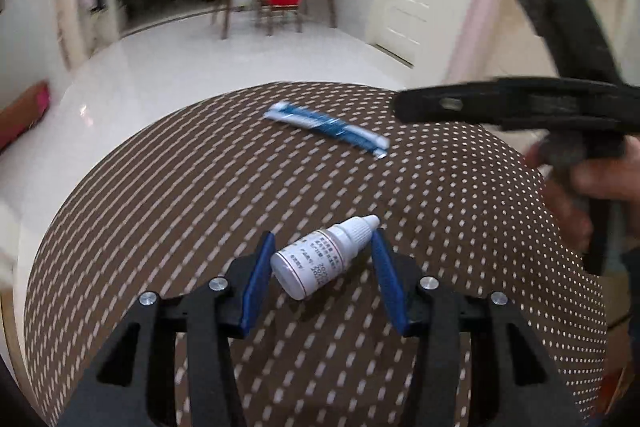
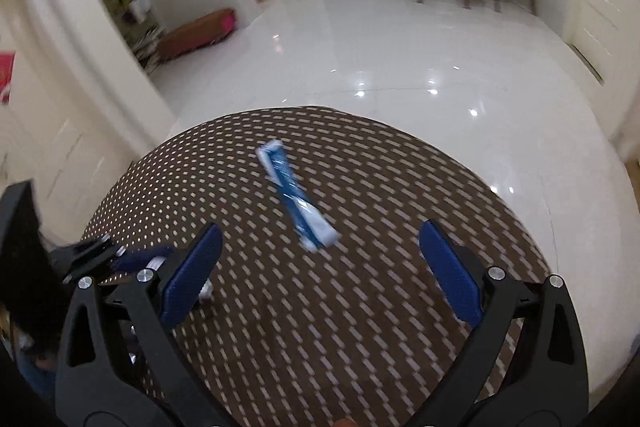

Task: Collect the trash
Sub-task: 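Grasp the white bottle with the left tool while the right tool grasps the blue-white pack, then carry the white bottle and blue-white pack to the blue bucket and release both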

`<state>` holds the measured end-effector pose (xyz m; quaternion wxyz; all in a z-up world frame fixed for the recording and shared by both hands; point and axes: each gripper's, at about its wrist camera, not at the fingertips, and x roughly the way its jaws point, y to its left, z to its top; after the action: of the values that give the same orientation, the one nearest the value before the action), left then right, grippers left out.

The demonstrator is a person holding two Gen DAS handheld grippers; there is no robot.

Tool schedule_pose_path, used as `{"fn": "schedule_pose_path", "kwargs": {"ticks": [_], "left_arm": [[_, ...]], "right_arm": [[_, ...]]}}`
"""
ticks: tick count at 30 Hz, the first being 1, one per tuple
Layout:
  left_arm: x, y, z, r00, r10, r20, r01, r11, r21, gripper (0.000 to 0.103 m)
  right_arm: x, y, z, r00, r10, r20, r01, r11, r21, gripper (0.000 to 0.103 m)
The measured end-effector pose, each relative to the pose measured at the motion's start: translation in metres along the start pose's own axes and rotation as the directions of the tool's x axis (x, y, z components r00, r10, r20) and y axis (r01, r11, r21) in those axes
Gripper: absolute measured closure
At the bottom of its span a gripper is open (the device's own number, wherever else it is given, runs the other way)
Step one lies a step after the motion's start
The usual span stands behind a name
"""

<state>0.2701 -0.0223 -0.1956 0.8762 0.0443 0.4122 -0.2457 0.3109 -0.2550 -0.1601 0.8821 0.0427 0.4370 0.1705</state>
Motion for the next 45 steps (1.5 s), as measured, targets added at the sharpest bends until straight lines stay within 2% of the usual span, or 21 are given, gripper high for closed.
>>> {"fn": "schedule_pose_path", "kwargs": {"ticks": [2, 5, 6, 8, 9, 14, 16, 22, 27, 30, 37, 41, 45], "left_arm": [[-0.014, 0.01, -0.008, 1.0, 0.012, 0.01, -0.011, 0.998, -0.062, 0.054], [-0.026, 0.019, -0.015, 1.0, 0.021, 0.023, -0.018, 0.993, -0.119, 0.054], [-0.03, 0.021, -0.019, 0.999, 0.019, 0.026, -0.015, 0.991, -0.136, 0.054], [-0.036, 0.022, -0.022, 0.999, 0.019, 0.03, -0.014, 0.988, -0.152, 0.054], [-0.038, 0.021, -0.024, 0.999, 0.022, 0.031, -0.017, 0.988, -0.153, 0.054], [-0.05, 0.004, -0.032, 0.999, 0.008, 0.05, 0.0, 0.988, -0.156, 0.054], [-0.049, -0.015, -0.028, 0.998, -0.003, 0.056, 0.011, 0.989, -0.147, 0.054], [-0.046, -0.059, -0.017, 0.997, -0.044, 0.063, 0.051, 0.994, -0.101, 0.054], [-0.045, -0.101, -0.009, 0.994, -0.081, 0.07, 0.085, 0.995, -0.055, 0.054], [-0.043, -0.136, 0.0, 0.992, -0.106, 0.07, 0.106, 0.994, -0.003, 0.054], [-0.032, -0.219, 0.02, 0.982, -0.179, 0.06, 0.172, 0.978, 0.117, 0.054], [-0.022, -0.271, 0.027, 0.974, -0.223, 0.039, 0.212, 0.959, 0.191, 0.054], [-0.005, -0.316, 0.034, 0.968, -0.249, -0.002, 0.241, 0.936, 0.255, 0.054]], "right_arm": [[0.02, 0.015, 0.006, 0.999, -0.026, -0.023, 0.024, 0.997, -0.072, 0.02], [0.052, 0.032, 0.009, 0.995, -0.07, -0.075, 0.058, 0.986, -0.159, 0.056], [0.061, 0.036, 0.008, 0.992, -0.094, -0.088, 0.076, 0.98, -0.185, 0.072], [0.061, 0.043, 0.004, 0.991, -0.128, -0.05, 0.113, 0.967, -0.23, 0.079], [0.059, 0.044, 0.001, 0.991, -0.12, -0.054, 0.105, 0.968, -0.23, 0.088], [0.027, 0.033, -0.024, 0.996, -0.053, -0.07, 0.041, 0.986, -0.164, 0.089], [0.007, 0.021, -0.037, 0.998, -0.017, -0.059, 0.01, 0.994, -0.11, 0.089], [-0.064, -0.018, -0.066, 0.998, 0.062, 0.02, -0.062, 0.998, 0.029, 0.089], [-0.122, -0.047, -0.078, 0.993, 0.062, 0.104, -0.071, 0.994, 0.083, 0.089], [-0.154, -0.06, -0.087, 0.988, 0.045, 0.149, -0.062, 0.992, 0.107, 0.089], [-0.227, -0.123, -0.114, 0.971, -0.044, 0.237, -0.007, 0.978, 0.209, 0.089], [-0.249, -0.171, -0.14, 0.963, -0.112, 0.244, 0.033, 0.951, 0.306, 0.089], [-0.253, -0.217, -0.172, 0.963, -0.175, 0.204, 0.078, 0.909, 0.409, 0.089]]}}
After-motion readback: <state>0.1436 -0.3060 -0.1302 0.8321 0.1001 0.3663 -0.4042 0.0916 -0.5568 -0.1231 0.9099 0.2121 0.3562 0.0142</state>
